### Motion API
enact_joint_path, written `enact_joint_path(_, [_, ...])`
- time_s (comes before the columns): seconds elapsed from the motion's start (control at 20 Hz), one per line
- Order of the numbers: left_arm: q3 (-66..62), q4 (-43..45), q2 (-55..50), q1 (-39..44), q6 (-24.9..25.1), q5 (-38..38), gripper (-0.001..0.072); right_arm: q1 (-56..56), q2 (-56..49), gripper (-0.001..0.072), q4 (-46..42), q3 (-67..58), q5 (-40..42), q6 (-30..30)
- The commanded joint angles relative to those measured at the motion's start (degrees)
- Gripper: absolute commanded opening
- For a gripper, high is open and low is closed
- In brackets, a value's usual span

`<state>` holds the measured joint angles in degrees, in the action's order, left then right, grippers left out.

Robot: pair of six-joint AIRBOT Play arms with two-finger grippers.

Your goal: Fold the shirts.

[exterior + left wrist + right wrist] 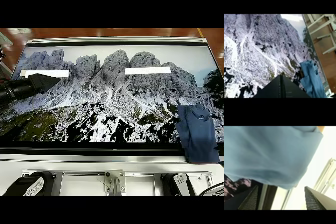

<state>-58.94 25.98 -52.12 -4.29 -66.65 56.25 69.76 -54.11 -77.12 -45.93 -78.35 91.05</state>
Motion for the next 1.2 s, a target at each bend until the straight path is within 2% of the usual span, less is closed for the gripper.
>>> enact_joint_path(0.0, [0.0, 0.4, 0.0, 0.0, 0.2, -4.3, 0.0035, 0.1, 0.5, 0.0694, 4.3, -7.3, 1.4, 0.2])
enact_joint_path(0.1, [-0.6, 4.2, -0.6, 0.3, 0.2, -7.2, 0.0034, -0.3, 0.5, 0.0692, 13.4, -16.0, 6.2, -0.5])
enact_joint_path(0.15, [-1.7, 9.6, -1.3, 1.1, -0.5, -7.1, 0.0033, -2.2, 0.5, 0.0692, 18.7, -19.7, 11.1, -1.4])
enact_joint_path(0.25, [-5.6, 28.0, -4.0, 4.6, -10.6, -4.2, 0.0032, -10.9, 0.5, 0.0692, 22.1, -24.4, 16.7, -5.5])
enact_joint_path(0.35, [-10.9, 47.9, -8.9, 9.6, -23.6, 3.7, 0.0033, -24.9, 0.0, 0.0692, 14.6, -25.3, 14.9, -7.8])
enact_joint_path(0.4, [-13.8, 56.1, -12.1, 12.3, -27.9, 9.6, 0.0034, -33.2, -1.0, 0.0692, 7.3, -25.3, 11.1, -7.7])
enact_joint_path(0.45, [-16.5, 61.7, -15.6, 14.9, -29.1, 15.5, 0.0036, -40.7, -2.5, 0.0693, 0.6, -25.3, 6.7, -7.1])
enact_joint_path(0.5, [-18.5, 64.7, -18.5, 17.1, -29.0, 19.5, 0.0161, -47.5, -4.5, 0.0693, -5.0, -25.3, 3.2, -7.1])
enact_joint_path(0.55, [-19.7, 66.2, -20.8, 19.0, -29.1, 21.5, 0.0604, -52.2, -6.2, 0.0693, -8.7, -25.3, 0.9, -7.1])
enact_joint_path(0.6, [-19.8, 66.4, -21.8, 20.2, -29.0, 21.7, 0.069, -55.6, -7.8, 0.0693, -11.7, -25.3, -0.8, -6.0])
enact_joint_path(0.8, [-19.8, 66.4, -22.3, 21.0, -29.1, 21.2, 0.0691, -60.2, -9.6, 0.0693, -13.3, -25.3, -1.2, -4.5])
enact_joint_path(1.15, [-19.7, 66.4, -22.3, 21.1, -29.0, 20.7, 0.0692, -60.3, -9.6, 0.0693, -13.0, -25.3, -1.2, -4.5])
